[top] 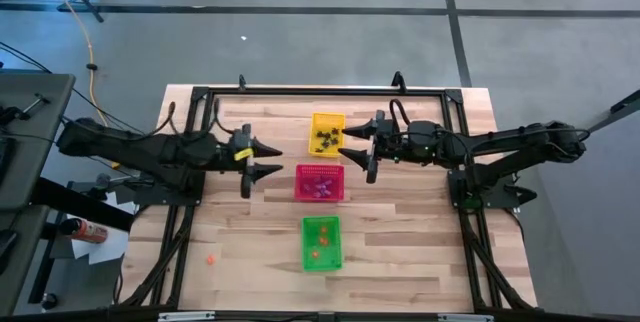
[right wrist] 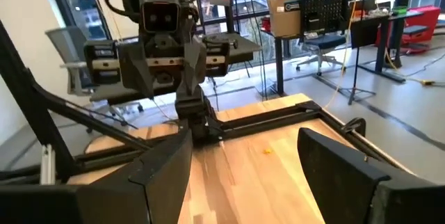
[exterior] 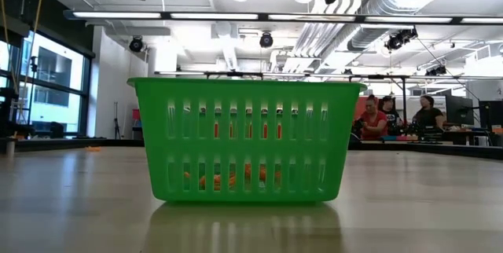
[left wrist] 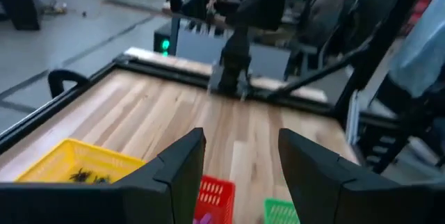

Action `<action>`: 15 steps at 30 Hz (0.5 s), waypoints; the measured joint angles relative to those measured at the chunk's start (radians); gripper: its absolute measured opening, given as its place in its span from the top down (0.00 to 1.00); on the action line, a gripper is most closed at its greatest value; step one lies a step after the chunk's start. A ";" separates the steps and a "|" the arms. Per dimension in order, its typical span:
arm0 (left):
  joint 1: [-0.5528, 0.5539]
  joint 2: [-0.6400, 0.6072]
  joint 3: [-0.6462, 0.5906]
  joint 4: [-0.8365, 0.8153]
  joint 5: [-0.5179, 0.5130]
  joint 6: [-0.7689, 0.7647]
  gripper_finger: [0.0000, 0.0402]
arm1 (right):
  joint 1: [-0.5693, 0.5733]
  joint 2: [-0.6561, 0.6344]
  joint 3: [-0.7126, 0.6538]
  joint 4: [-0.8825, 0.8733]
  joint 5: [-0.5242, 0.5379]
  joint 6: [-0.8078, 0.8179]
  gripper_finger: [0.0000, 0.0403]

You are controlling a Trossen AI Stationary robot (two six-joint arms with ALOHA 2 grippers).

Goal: Sort Halloween decoration
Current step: Put the orange spider toy into the green bin

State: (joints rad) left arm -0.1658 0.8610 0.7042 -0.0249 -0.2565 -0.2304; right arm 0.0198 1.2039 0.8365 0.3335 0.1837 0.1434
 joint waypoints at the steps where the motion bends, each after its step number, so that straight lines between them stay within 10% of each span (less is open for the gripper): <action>1: 0.000 -0.019 -0.031 0.038 0.000 -0.001 0.56 | 0.000 0.000 0.000 -0.003 0.000 -0.011 0.36; 15: 0.011 -0.077 -0.150 0.227 0.006 0.042 0.56 | 0.000 0.000 0.000 -0.013 0.000 -0.021 0.36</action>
State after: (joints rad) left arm -0.1547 0.7841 0.5541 0.2024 -0.2509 -0.1886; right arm 0.0200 1.2041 0.8368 0.3206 0.1837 0.1226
